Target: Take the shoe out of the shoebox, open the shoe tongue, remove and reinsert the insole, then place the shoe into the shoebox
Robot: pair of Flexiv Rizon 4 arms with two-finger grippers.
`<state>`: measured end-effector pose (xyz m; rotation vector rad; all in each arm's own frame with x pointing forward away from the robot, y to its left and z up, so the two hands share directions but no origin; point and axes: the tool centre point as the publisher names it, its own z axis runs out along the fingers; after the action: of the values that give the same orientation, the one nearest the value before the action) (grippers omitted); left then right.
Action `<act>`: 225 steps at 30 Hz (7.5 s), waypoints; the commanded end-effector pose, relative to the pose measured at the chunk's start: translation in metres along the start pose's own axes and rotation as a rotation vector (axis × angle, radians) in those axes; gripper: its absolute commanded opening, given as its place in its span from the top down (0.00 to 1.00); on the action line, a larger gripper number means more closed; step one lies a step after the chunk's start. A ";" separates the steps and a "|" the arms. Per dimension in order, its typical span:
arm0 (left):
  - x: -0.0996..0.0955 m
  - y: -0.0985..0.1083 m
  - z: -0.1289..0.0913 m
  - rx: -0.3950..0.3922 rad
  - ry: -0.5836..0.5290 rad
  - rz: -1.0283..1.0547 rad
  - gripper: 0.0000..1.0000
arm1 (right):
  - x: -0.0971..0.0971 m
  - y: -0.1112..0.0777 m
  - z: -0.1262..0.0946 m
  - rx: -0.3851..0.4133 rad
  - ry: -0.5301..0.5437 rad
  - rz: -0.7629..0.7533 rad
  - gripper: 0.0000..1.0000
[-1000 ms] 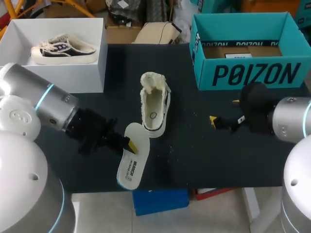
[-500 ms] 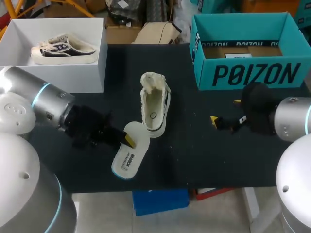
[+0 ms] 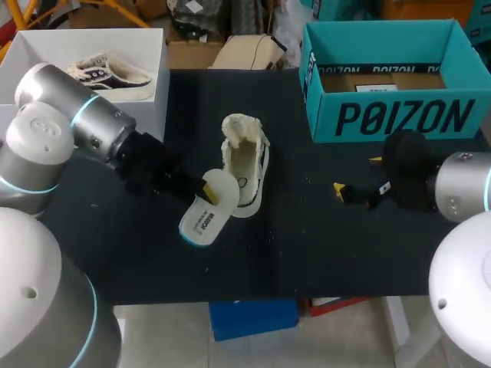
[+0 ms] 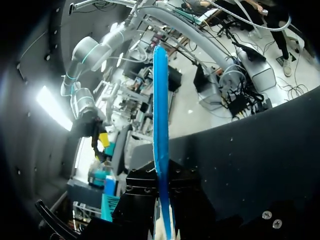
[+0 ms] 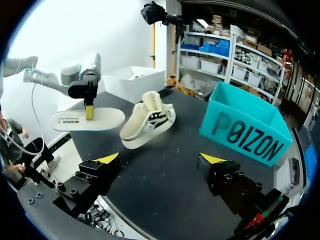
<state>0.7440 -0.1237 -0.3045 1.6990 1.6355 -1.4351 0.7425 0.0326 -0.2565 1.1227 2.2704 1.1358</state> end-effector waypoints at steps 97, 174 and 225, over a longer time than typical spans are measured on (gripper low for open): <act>0.013 0.059 0.022 0.022 0.314 -0.147 1.00 | -0.001 0.000 0.000 0.001 0.005 0.001 0.00; 0.004 0.111 0.013 -0.333 0.500 -0.239 1.00 | -0.001 0.000 0.000 0.001 0.005 0.001 0.00; 0.015 0.150 0.052 -0.325 0.723 -0.182 1.00 | -0.001 0.000 0.000 0.001 0.005 0.001 0.00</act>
<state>0.8505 -0.1906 -0.3847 2.0173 2.2766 -0.5599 0.7426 0.0314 -0.2563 1.1213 2.2729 1.1397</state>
